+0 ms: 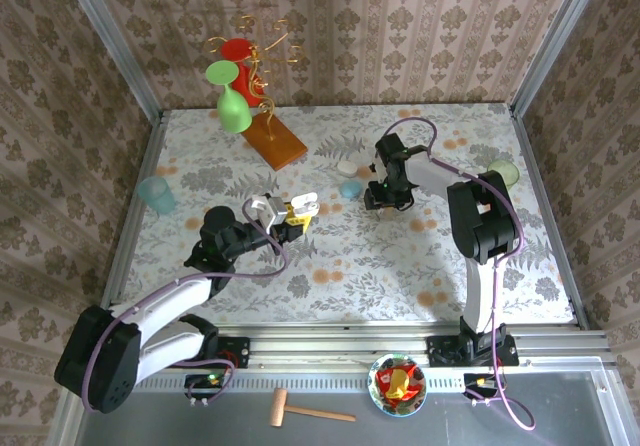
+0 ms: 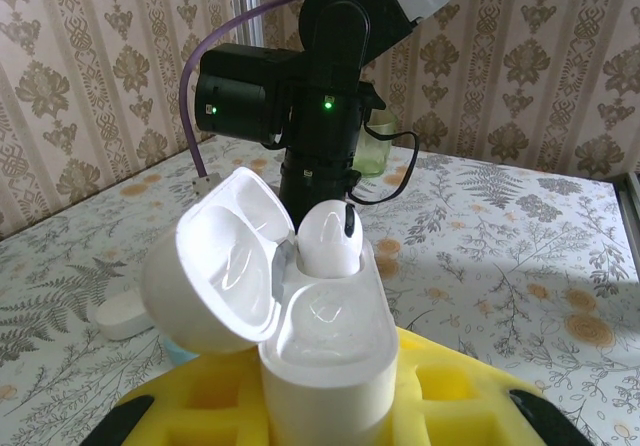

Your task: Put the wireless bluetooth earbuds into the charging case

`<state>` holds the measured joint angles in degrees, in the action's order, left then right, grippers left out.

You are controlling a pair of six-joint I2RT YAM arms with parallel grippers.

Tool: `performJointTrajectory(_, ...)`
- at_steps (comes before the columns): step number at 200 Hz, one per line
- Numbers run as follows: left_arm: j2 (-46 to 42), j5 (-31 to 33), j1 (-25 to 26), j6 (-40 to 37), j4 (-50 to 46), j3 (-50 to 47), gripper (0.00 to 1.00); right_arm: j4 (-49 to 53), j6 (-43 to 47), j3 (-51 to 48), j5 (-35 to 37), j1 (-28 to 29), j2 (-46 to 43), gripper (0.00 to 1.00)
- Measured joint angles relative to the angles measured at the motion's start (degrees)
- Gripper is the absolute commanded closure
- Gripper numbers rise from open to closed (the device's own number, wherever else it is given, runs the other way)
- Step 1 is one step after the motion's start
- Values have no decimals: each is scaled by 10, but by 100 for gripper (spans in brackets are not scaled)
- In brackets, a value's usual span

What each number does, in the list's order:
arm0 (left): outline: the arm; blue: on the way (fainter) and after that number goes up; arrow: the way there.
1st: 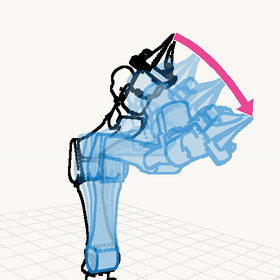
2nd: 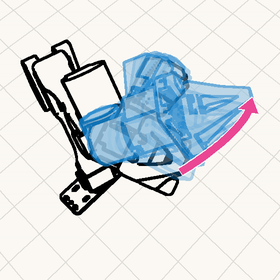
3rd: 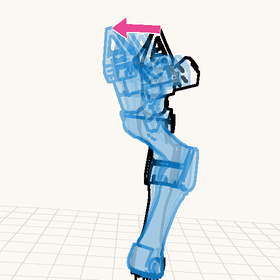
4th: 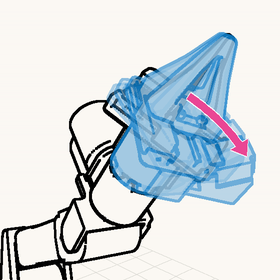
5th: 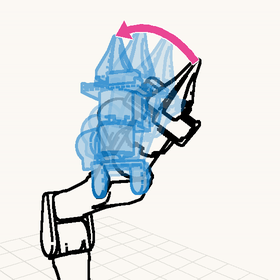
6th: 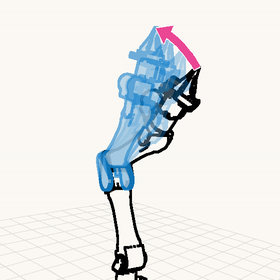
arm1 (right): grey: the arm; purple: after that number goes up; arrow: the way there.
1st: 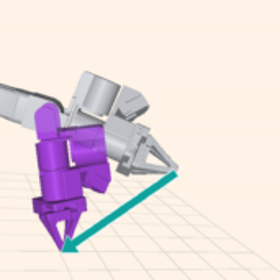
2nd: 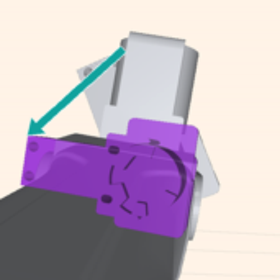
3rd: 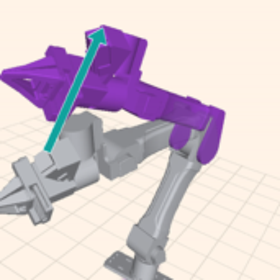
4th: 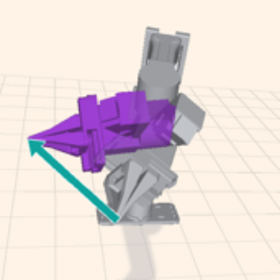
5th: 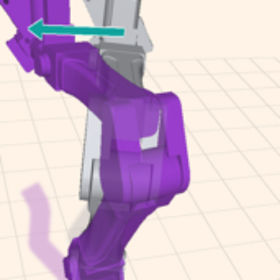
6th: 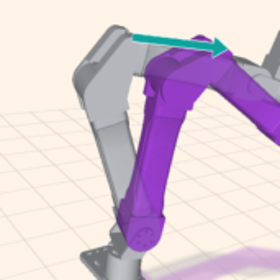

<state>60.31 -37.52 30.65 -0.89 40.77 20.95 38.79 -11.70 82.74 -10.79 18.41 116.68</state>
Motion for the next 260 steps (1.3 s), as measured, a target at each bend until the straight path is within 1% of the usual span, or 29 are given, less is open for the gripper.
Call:
performJointTrajectory(25, 4, -1, 0, 0, 5, 0, 93, 2, -2, -14, 2, 2, -11, 63)
performJointTrajectory(47, 12, -2, 0, 0, 15, 0, 93, 11, -5, -15, 16, 11, -14, 63)
performJointTrajectory(84, 14, -2, 0, 0, 21, 0, 93, 23, 0, -23, 38, 25, -34, 54)
performJointTrajectory(94, 14, -2, 0, 0, 21, 0, 93, 24, 5, -24, 46, 24, -42, 50)
performJointTrajectory(106, 14, -2, 0, 0, 21, 0, 93, 22, 16, -23, 50, 21, -47, 47)
performJointTrajectory(128, 14, -2, 0, 0, 21, 0, 93, 27, 27, -4, 57, 12, -35, 41)
performJointTrajectory(142, 14, -2, 0, 0, 21, 0, 93, 27, 30, 17, 56, 10, -15, 39)
performJointTrajectory(175, 14, -2, 0, 0, 21, 0, 93, 21, 30, 27, 37, 9, 17, 40)
performJointTrajectory(201, 13, -2, 0, 0, 21, 0, 93, 15, 30, 20, 28, 9, 17, 44)
performJointTrajectory(233, 7, -1, 0, 0, 21, 0, 93, -11, 28, -26, 11, 8, -13, 47)
performJointTrajectory(260, 7, -2, 0, 0, 21, 0, 93, -13, 20, -68, -3, 18, -42, 49)
